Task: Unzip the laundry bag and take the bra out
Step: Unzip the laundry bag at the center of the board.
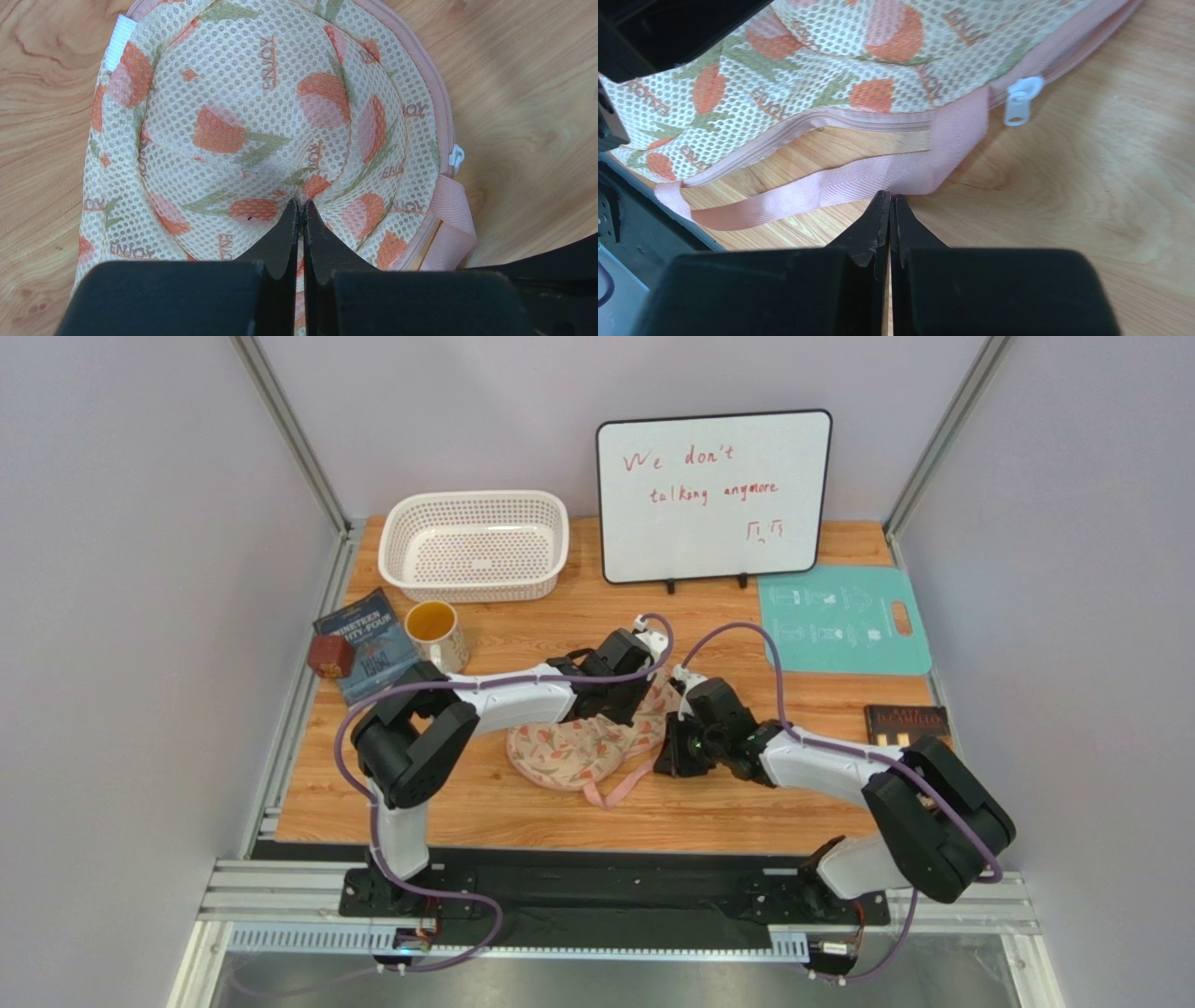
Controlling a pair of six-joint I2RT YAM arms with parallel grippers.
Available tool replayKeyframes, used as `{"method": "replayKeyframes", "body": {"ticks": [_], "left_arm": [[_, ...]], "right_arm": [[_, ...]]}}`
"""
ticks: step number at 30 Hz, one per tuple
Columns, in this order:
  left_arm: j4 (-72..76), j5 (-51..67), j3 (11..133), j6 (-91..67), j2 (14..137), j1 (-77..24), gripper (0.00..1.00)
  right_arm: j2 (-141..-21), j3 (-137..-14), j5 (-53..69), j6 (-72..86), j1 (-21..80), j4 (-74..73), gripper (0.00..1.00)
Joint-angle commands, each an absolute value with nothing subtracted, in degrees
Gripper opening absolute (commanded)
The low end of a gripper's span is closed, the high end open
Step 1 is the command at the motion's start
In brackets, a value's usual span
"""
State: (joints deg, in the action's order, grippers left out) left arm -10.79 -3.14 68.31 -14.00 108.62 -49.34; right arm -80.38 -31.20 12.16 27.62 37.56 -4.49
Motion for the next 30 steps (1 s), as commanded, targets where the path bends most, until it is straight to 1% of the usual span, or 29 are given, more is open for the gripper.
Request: {"method": "replayKeyframes", "body": {"ticks": [1,5,10,11,14,15,17,18,20,21,23,24,25,26,27,28,30], "left_arm": [[-16.3,-1.5,65.0,-16.4,112.9,-49.3,0.0],[-17.2,-3.9,63.3,-17.0,111.7,-49.2,0.0],[-16.1,-5.6,57.1,-25.5,106.0,-49.1,0.0],[-15.4,-5.7,56.1,-26.5,104.9,-49.2,0.0],[-14.6,-4.4,54.4,-29.1,99.6,-49.3,0.0],[-14.7,-4.3,54.6,-28.8,96.8,-49.6,0.12],[-16.2,-4.6,56.2,-27.2,94.0,-49.7,0.29],[-16.9,-4.6,56.9,-26.5,91.6,-49.9,0.49],[-19.1,-4.9,59.1,-24.4,89.5,-49.9,0.62],[-19.9,-5.2,59.9,-23.5,88.2,-49.8,0.7],[-21.4,-4.5,62.4,-19.8,87.3,-49.9,0.76],[-21.3,-3.2,62.8,-18.3,87.3,-49.8,0.82],[-20.8,-2.7,63.5,-16.8,87.4,-49.9,0.84],[-20.1,-2.3,64.0,-14.8,88.5,-49.8,0.89],[-20.3,-1.4,65.5,-11.5,89.5,-49.8,0.91],[-20.4,-1.2,66.3,-9.9,90.7,-49.7,0.98],[-23.1,-0.4,70.3,-7.7,95.6,-49.5,1.0]], "right_arm": [[-79.5,-30.1,11.0,29.5,38.3,-3.7,0.0],[-76.5,-35.3,5.1,27.3,37.8,-15.1,0.0],[-72.7,-39.4,2.6,28.3,32.9,-19.5,0.0],[-72.0,-39.7,1.9,28.6,32.3,-20.7,0.02],[-71.6,-41.2,0.9,28.5,30.7,-21.8,0.17],[-71.8,-41.3,1.0,28.3,30.3,-21.9,0.25],[-72.6,-41.9,1.1,27.4,29.5,-21.8,0.32],[-72.9,-41.9,1.4,27.1,29.3,-21.7,0.35],[-74.3,-41.7,1.9,25.9,29.1,-20.0,0.38],[-74.6,-41.2,4.6,25.2,29.2,-19.0,0.41],[-75.1,-39.3,7.6,24.4,29.2,-15.2,0.45],[-75.1,-38.5,10.2,24.1,29.3,-13.8,0.48],[-75.1,-37.7,11.4,23.8,29.2,-12.4,0.5],[-75.2,-36.8,12.9,23.2,29.2,-9.5,0.52],[-75.4,-35.7,15.6,23.1,29.2,-8.2,0.54],[-76.2,-35.2,16.4,23.2,29.2,-7.1,0.55],[-77.3,-34.6,17.7,23.3,29.2,-4.2,0.57]]}}
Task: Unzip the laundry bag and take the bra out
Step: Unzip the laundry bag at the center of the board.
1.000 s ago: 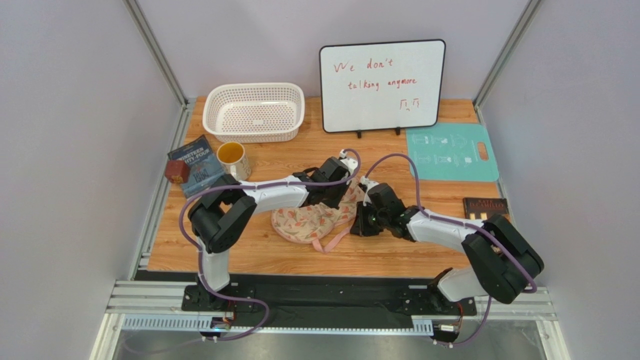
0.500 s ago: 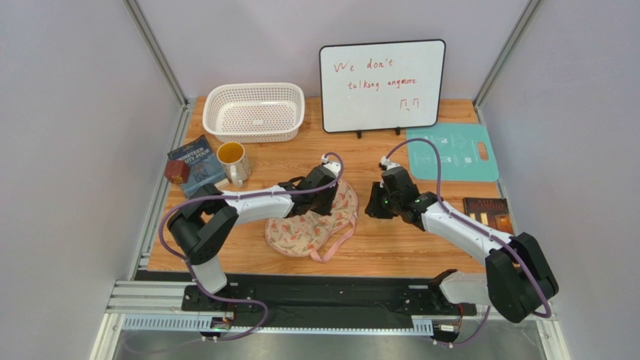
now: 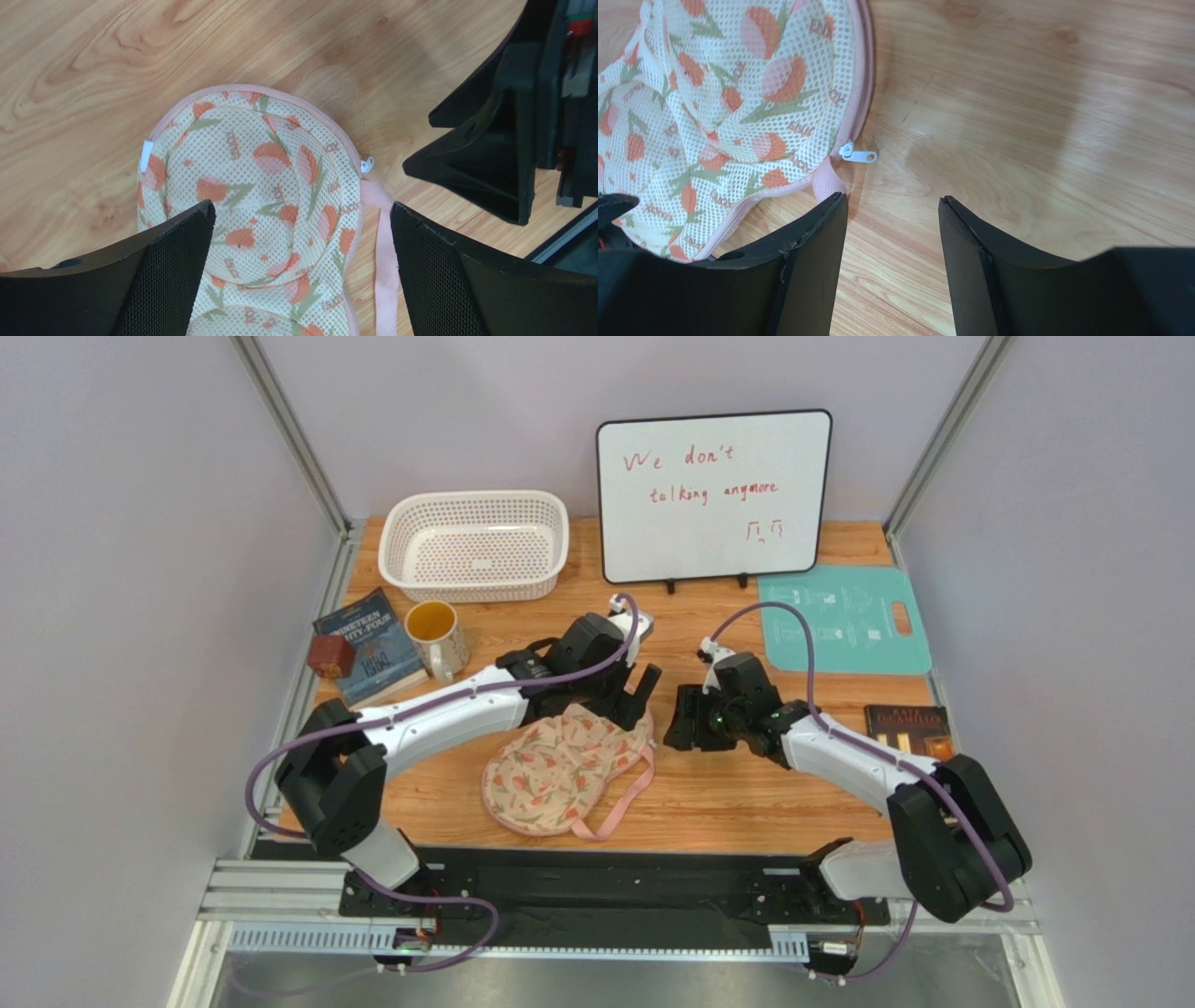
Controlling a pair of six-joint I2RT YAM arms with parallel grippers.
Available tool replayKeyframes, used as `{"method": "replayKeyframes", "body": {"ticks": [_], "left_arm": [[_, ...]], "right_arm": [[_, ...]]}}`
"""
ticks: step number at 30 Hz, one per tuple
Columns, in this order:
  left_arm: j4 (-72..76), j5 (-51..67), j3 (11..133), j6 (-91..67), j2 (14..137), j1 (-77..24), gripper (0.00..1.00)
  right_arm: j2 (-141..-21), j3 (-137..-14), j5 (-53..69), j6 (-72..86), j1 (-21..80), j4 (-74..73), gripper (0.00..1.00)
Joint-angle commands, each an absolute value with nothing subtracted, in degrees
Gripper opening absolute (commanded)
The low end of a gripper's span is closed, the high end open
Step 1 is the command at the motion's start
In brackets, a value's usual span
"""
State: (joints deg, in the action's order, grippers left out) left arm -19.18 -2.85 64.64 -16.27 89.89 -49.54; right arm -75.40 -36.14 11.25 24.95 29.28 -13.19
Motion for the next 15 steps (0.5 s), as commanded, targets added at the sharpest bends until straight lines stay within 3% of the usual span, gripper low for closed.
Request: {"method": "replayKeyframes", "body": {"ticks": [1,4,15], "left_arm": [[-25.2,-0.4,71.4,-7.5,97.4,-49.4,1.0],[-26.6,-3.1,73.0,-8.2,101.7,-49.3,1.0],[-23.5,-8.6,66.7,-9.0,98.3,-45.3,1.0]], "right_arm": [[-79.0,-34.7,18.2,23.3,29.2,-2.5,0.57],[-82.4,-34.9,20.9,23.4,29.2,2.2,0.58],[-86.7,-37.4,24.2,20.6,29.5,4.2,0.57]]}}
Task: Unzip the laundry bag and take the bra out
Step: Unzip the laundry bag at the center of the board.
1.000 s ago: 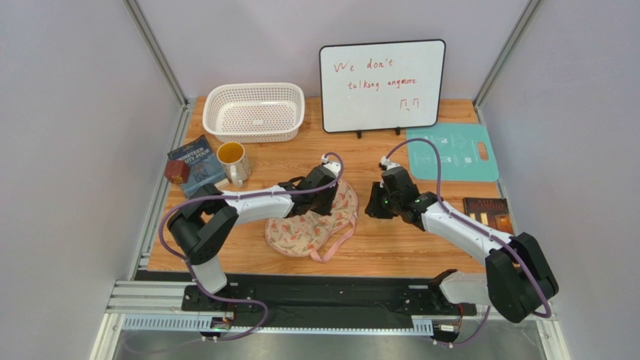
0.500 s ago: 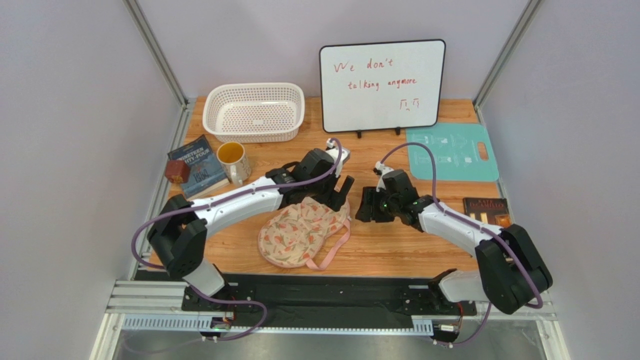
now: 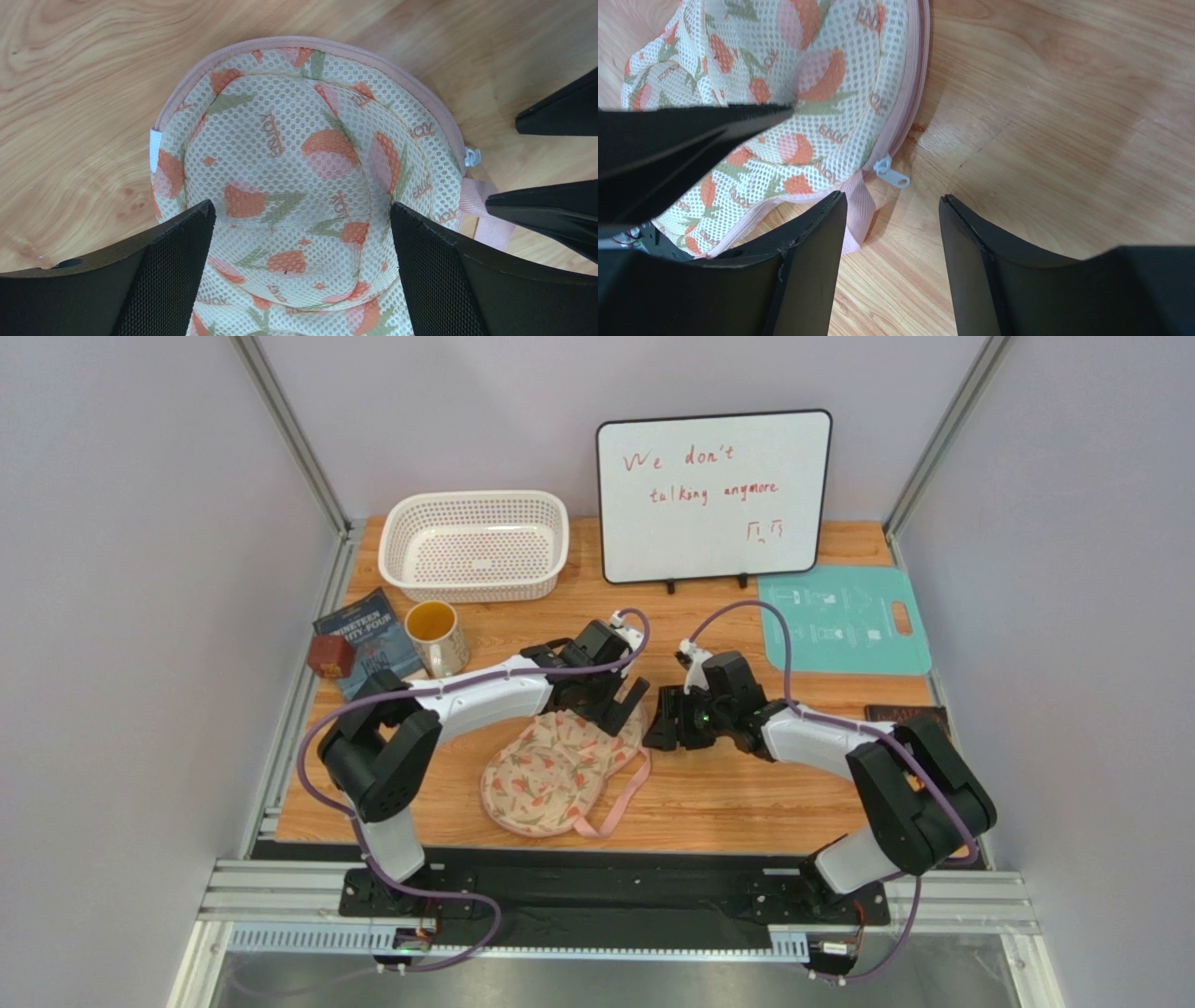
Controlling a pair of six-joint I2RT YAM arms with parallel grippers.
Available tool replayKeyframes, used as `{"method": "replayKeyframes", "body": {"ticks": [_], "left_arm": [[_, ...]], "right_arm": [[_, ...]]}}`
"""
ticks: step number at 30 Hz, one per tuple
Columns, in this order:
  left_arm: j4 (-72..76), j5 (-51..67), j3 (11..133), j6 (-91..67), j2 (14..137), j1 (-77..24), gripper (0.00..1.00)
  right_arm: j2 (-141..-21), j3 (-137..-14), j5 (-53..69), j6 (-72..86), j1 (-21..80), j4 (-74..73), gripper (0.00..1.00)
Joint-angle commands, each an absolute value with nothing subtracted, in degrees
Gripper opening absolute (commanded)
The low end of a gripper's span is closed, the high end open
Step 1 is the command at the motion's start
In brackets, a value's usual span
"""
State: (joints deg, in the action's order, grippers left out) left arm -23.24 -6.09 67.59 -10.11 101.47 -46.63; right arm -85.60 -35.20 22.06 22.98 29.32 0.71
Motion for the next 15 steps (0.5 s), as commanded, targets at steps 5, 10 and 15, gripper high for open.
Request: {"method": "replayKeyframes", "body": {"ticks": [5,10,15], "left_arm": [[-22.0,-8.4,64.6,-9.1,95.3,-45.1,1.0],[-22.9,-8.0,63.2,-8.8,91.0,-45.0,1.0],[-26.1,-11.2,63.5,-7.7,88.5,-45.0,1.0]], "right_arm": [[-89.4,-38.1,26.3,20.1,30.0,6.8,0.55],[-91.4,-39.2,27.7,20.7,30.4,9.3,0.54],[-89.6,-41.5,25.4,22.6,30.3,6.9,0.53]]}}
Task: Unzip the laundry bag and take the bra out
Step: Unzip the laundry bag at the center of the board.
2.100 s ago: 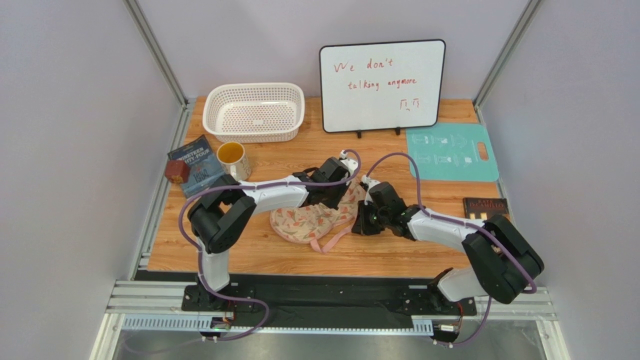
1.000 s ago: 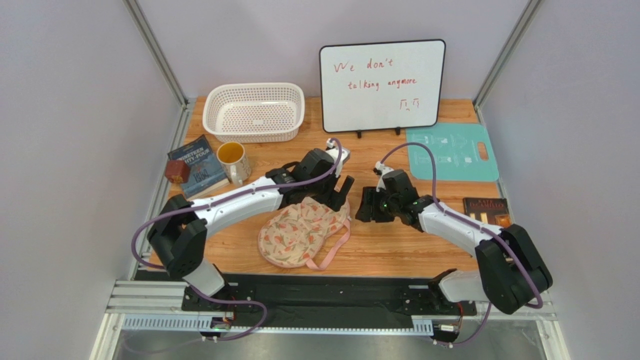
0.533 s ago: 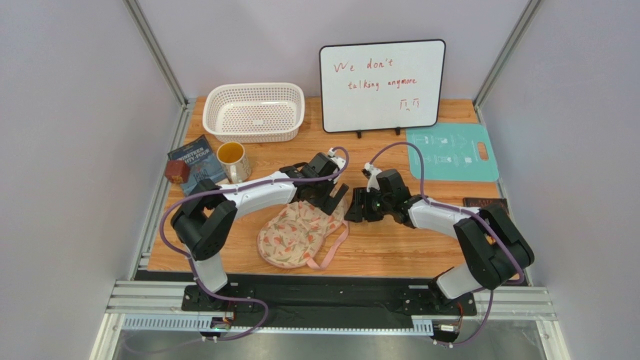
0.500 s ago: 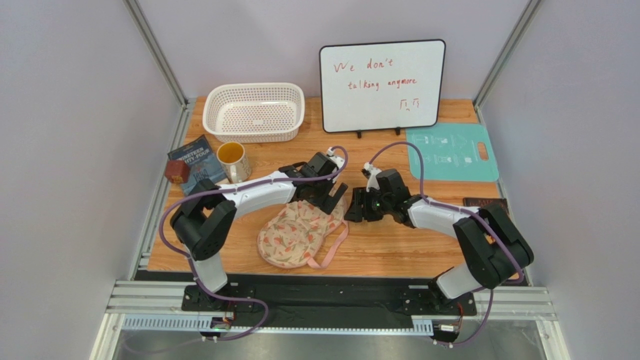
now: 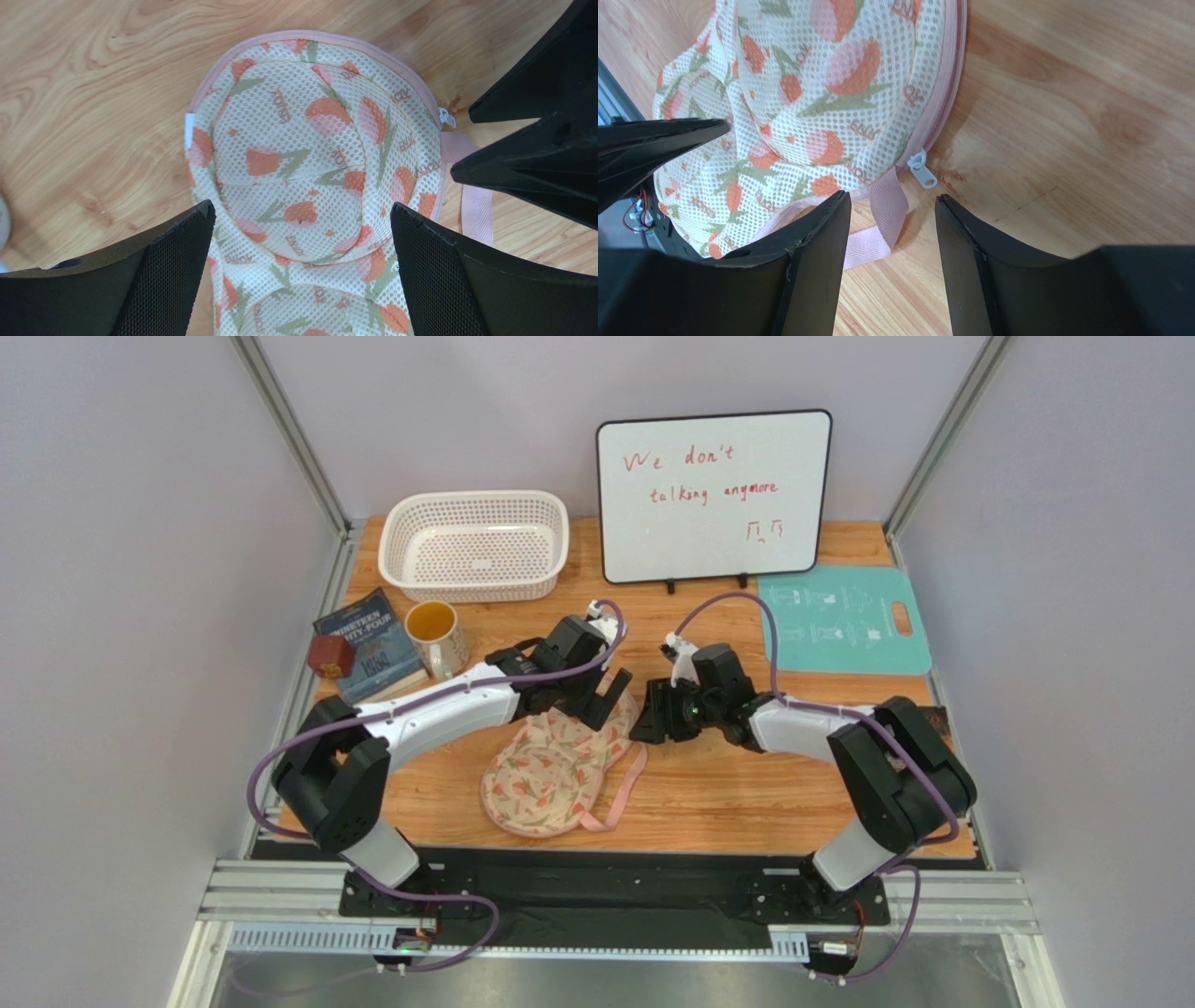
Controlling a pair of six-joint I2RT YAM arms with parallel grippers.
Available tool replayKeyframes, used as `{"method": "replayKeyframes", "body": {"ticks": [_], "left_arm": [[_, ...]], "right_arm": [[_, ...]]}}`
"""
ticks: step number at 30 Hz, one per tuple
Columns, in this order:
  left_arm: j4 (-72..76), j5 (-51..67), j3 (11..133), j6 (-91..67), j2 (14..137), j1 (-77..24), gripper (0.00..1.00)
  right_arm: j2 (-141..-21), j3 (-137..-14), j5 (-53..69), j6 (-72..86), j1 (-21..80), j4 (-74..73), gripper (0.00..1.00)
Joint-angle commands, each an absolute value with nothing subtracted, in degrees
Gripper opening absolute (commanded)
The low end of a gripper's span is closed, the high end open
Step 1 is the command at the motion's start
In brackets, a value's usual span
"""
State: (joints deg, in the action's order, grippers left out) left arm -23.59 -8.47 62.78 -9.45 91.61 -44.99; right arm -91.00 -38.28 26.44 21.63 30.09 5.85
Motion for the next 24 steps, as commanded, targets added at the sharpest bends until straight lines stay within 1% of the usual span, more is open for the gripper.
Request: {"method": "replayKeyframes", "body": {"ticks": [1,5,6,10,14,18,21,24], "left_arm": [[-26.5,-11.5,63.5,-7.9,88.3,-45.0,1.0],[-26.5,-15.7,62.5,-8.7,88.2,-44.7,1.0],[-26.4,-16.2,61.8,-9.0,88.1,-44.4,1.0],[-22.2,-13.9,58.3,-11.3,86.2,-42.2,1.0],[-17.9,-11.9,57.2,-12.1,86.5,-41.8,1.0],[-11.6,-7.7,60.4,-10.8,89.1,-41.7,1.0],[-6.9,-4.2,61.7,-10.5,92.4,-41.5,1.0],[-6.7,-2.7,63.6,-11.9,98.2,-40.7,1.0]], "right_arm": [[-89.4,-42.4,24.7,22.6,30.3,5.9,0.53],[-91.0,-45.8,22.2,20.2,30.2,3.2,0.52],[-93.3,-46.4,22.2,19.8,30.3,3.1,0.51],[-99.1,-48.9,23.2,18.1,30.2,3.6,0.49],[-99.5,-48.7,26.2,20.0,29.4,5.4,0.46],[-99.2,-48.7,26.1,20.9,29.4,3.2,0.46],[-99.4,-46.8,27.2,22.8,29.4,4.1,0.44],[-99.3,-45.6,28.6,24.5,29.4,5.8,0.41]]}}
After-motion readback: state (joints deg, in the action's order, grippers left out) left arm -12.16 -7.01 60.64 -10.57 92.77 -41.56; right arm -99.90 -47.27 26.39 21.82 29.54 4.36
